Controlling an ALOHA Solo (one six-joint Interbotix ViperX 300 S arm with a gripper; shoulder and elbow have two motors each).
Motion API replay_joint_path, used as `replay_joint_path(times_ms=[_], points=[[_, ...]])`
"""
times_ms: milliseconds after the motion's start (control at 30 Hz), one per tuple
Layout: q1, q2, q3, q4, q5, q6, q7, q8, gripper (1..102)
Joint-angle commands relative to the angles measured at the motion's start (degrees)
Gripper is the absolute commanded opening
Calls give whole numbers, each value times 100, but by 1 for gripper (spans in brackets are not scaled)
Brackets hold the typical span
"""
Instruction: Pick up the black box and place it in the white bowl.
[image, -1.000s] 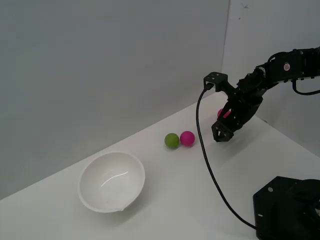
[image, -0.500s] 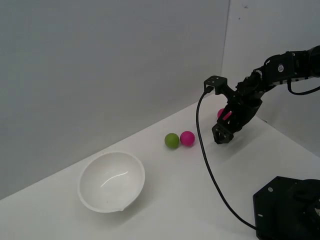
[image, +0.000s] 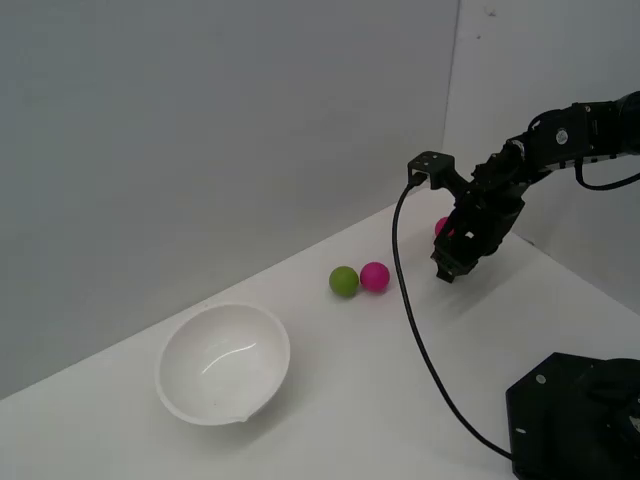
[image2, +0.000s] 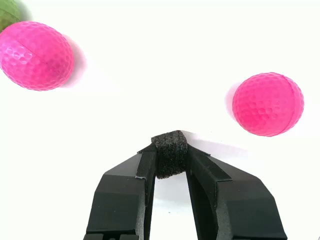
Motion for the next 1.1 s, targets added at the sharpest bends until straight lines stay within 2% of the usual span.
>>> replay_joint_path(times_ms=[0,133,333,600,867,1067], points=[[26,149,193,-35,-53,-53,35,35,3],[35,325,360,-44,-70,-53,70,35,3],[35,598,624,-62,-97,-53,404,26,3],[26,1090,1116,-132,-167,-132,483,-70,3],[18,1538,1564,-193,-229,-141,844,-70,3],[-53,1890,1925,-325,-360,-149,967,-105,3]])
